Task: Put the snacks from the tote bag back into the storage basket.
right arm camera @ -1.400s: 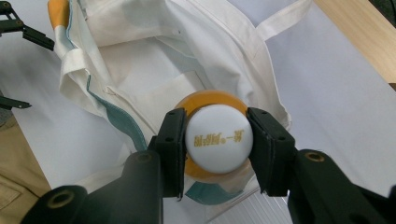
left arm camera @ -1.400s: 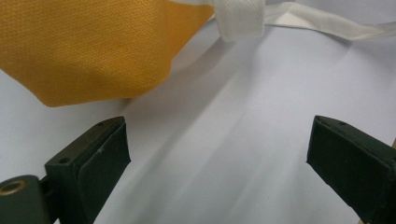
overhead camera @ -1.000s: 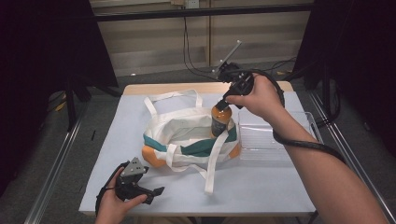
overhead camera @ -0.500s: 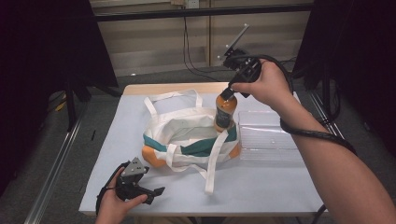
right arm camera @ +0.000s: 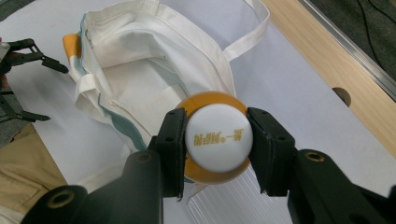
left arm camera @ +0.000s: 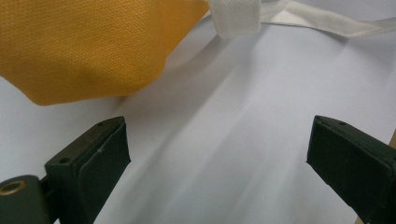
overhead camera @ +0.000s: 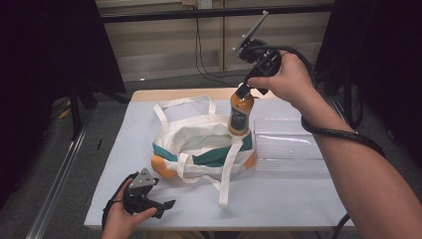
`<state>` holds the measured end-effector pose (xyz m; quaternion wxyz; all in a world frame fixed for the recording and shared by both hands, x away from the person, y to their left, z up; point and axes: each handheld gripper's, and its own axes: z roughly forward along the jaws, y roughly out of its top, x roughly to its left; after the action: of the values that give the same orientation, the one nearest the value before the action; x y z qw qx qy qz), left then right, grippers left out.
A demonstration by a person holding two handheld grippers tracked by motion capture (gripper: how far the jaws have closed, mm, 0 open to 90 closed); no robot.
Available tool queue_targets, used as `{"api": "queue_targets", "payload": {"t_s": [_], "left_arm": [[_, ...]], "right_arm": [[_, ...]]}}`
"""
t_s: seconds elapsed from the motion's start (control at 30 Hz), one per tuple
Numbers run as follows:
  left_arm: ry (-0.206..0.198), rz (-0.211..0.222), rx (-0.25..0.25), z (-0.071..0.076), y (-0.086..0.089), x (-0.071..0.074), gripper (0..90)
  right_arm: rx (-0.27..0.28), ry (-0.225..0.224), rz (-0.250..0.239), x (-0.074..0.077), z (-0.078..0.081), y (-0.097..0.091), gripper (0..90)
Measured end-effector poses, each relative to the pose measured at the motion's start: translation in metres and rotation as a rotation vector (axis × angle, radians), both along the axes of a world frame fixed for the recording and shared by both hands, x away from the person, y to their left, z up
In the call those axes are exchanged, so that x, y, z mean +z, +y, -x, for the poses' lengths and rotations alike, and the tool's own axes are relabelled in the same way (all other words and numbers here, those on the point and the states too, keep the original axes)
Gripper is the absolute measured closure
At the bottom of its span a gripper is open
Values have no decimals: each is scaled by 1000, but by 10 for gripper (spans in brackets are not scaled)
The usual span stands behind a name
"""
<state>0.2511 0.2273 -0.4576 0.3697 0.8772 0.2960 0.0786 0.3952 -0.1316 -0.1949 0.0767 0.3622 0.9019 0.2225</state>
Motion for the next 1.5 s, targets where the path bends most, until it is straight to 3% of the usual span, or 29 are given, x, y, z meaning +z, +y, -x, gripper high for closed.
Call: {"api": "queue_targets", "payload": {"t_s": [0.57, 1.33, 1.5], "left_arm": [[3, -5, -1, 0, 0, 0, 56], [-4, 9, 0, 0, 0, 0, 56], [-8, -8, 3, 0, 0, 1, 56]], "right_arm": [[-4, 2, 31, 21, 2, -10, 598], [-25, 6, 53, 22, 6, -30, 598], [-38, 4, 48, 23, 9, -35, 597]]}}
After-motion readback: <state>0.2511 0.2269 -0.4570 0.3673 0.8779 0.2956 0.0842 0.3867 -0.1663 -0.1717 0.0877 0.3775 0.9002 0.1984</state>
